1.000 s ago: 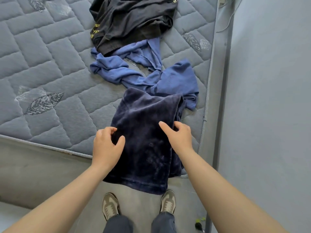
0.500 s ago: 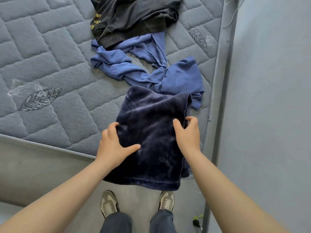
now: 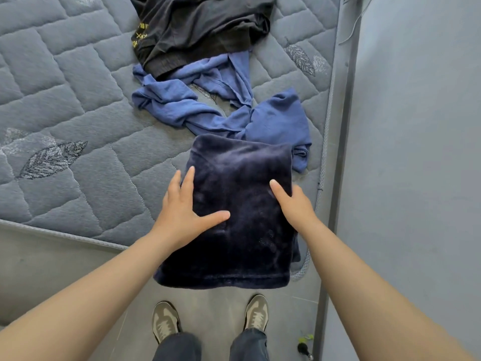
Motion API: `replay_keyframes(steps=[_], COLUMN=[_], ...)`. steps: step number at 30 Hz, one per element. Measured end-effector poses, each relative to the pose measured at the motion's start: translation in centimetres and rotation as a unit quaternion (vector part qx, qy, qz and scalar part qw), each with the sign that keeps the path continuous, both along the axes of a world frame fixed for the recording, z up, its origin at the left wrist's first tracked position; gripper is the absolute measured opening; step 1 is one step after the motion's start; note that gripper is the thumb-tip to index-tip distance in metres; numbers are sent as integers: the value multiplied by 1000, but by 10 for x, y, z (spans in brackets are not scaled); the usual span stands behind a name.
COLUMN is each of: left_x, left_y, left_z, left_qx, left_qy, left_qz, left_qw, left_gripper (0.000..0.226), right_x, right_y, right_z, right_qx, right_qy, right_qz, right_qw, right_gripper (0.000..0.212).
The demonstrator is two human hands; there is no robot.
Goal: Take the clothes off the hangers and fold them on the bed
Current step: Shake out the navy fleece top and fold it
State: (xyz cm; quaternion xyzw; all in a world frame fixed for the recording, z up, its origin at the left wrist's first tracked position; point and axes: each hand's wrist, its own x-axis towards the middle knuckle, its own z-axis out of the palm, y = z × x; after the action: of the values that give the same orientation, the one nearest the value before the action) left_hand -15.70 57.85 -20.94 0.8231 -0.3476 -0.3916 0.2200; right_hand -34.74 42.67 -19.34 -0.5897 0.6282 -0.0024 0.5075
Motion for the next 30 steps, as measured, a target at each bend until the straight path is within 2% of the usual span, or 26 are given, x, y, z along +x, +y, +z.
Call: replay_keyframes(steps=[2,4,6,10,14,16,18,20,23,26,30], left_x=[7,12,14,11,4,3,4,6,7,7,9], left_y=[-21,-44,-63,-65,-38,-18,-3,7,9,5,6], left_z=[1,1,-1,-12,-20,-24,-28,-30,-31,-25,-11], left_qx=[-43,-61,-12,140,150,149,159,160,136,105,55], left_qy=[-36,-83,-87,-19,45,72,109,144,171,171,159], left_qz=[-29,-88,-118,-35,144,189,194,190,196,211,238], left_qw=[998,991,989,989,977,968,962,958,956,957,957], left_gripper=[98,80,76,104,124,116,107,104,94,66,54], right_x=[-1,-1,-1,-5,-6,-11,-18,-24,-30,-32,-31], right_y=[6,20,34,47,47,49,51,49,43,34,23], right_z=[-7,-11,-13,-17,-24,-30,-36,-40,-45,-45,-28], right_qx=[32,-36,-106,-147,-162,-111,1,91,140,201,334], right_qy=[10,0,34,111,137,110,29,-22,-61,-102,-133], right_qz=[-24,-28,-24,-9,-20,-44,-85,-115,-115,-126,-93], right_qw=[999,999,993,983,977,987,996,989,982,966,929], right_gripper=[61,55,50,54,58,73,86,96,105,97,71])
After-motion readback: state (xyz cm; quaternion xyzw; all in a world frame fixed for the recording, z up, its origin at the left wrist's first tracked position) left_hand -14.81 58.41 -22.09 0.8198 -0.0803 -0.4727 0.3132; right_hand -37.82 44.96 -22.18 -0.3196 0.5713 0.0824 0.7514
